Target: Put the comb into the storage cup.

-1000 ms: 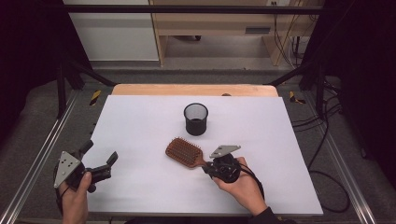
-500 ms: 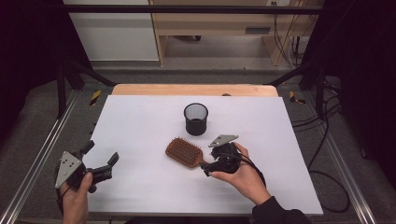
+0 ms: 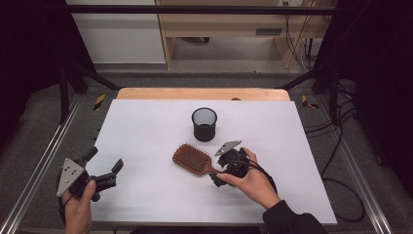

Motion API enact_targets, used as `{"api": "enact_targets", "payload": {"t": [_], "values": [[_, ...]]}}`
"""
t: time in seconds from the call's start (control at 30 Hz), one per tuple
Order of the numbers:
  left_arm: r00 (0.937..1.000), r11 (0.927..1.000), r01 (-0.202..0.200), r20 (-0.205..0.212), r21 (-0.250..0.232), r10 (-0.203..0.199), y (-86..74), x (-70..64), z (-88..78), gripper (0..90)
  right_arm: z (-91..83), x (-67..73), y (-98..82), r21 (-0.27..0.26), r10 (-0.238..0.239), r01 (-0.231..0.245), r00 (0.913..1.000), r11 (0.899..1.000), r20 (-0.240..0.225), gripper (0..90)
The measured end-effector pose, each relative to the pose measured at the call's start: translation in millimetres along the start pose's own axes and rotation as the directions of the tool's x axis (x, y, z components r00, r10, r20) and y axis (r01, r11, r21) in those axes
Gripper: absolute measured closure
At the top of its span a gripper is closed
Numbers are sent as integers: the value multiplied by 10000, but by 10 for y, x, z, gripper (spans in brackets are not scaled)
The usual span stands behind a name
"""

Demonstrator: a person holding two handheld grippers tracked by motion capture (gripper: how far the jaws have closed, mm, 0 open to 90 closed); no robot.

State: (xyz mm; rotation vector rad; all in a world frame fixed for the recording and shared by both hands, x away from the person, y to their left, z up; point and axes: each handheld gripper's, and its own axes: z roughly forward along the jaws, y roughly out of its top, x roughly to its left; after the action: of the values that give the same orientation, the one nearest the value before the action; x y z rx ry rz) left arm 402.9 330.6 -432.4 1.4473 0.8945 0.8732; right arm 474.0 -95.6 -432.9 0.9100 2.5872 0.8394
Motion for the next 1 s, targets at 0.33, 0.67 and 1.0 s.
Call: {"api": "enact_targets", "payload": {"t": [0.33,0.67,1.0], "values": [[10000,10000,-24,15,11,24,-1,0,2,17,108,4,-7,605,-68,89,9994,9981,-343,87],[10000,10000,-31,40,14,31,-1,-6,8,17,205,20,-7,866,16,30,9986,9962,-533,92],[9999,10000,-85,83,21,85,1,-13,11,17,285,26,-6,1061,125,-54,9977,9943,-663,89]]}}
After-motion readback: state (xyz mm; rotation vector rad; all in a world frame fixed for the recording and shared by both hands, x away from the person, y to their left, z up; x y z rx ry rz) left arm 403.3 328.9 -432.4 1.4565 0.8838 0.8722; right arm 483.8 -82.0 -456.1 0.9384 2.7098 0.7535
